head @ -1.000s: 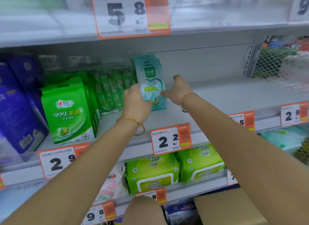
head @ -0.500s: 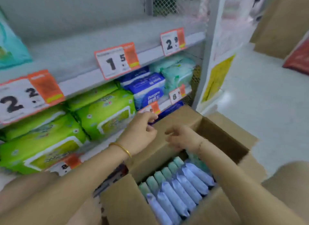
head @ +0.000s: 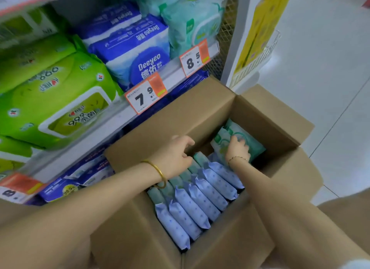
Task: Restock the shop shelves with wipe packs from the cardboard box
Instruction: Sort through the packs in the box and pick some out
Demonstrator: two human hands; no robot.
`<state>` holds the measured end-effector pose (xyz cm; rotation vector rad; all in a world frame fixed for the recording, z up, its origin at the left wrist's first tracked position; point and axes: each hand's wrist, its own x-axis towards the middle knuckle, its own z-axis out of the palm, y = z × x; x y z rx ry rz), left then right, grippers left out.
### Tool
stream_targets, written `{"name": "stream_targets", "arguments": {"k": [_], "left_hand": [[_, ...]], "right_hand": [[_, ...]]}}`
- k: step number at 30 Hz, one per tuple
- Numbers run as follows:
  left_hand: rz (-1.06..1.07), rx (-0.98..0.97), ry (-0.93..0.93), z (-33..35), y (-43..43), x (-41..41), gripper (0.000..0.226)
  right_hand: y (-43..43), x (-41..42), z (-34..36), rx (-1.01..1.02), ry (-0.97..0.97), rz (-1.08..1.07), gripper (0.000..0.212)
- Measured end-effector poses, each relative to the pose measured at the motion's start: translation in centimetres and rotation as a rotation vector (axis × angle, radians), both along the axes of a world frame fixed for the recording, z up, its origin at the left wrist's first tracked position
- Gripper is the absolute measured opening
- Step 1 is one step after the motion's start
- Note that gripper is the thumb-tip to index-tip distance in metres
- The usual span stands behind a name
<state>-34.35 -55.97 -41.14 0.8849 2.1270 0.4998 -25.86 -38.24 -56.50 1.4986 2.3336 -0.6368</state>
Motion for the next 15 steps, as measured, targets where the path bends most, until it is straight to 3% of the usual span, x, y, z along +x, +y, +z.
{"name": "stream_targets", "arguments": {"k": [9, 12, 15], "left_hand": [[0.084, -0.035, -0.055, -1.1, -1.3, -1.0, 0.041], [0.109, -0.037, -0.082, -0.9, -1.7, -0.7, 0.040], [0.179, -0.035, -0.178, -0.2, -2.2, 0.3, 0.034]], "right_hand": [[0.3, 0.8, -0.3, 0.056, -0.145, 0.024, 0.026], [0.7, -0.2, 3.8, -0.093, -0.199, 0.036, 0.025], [1.1, -1.0, 9.7, -0.271, -0.213, 0.185, 0.029]]}}
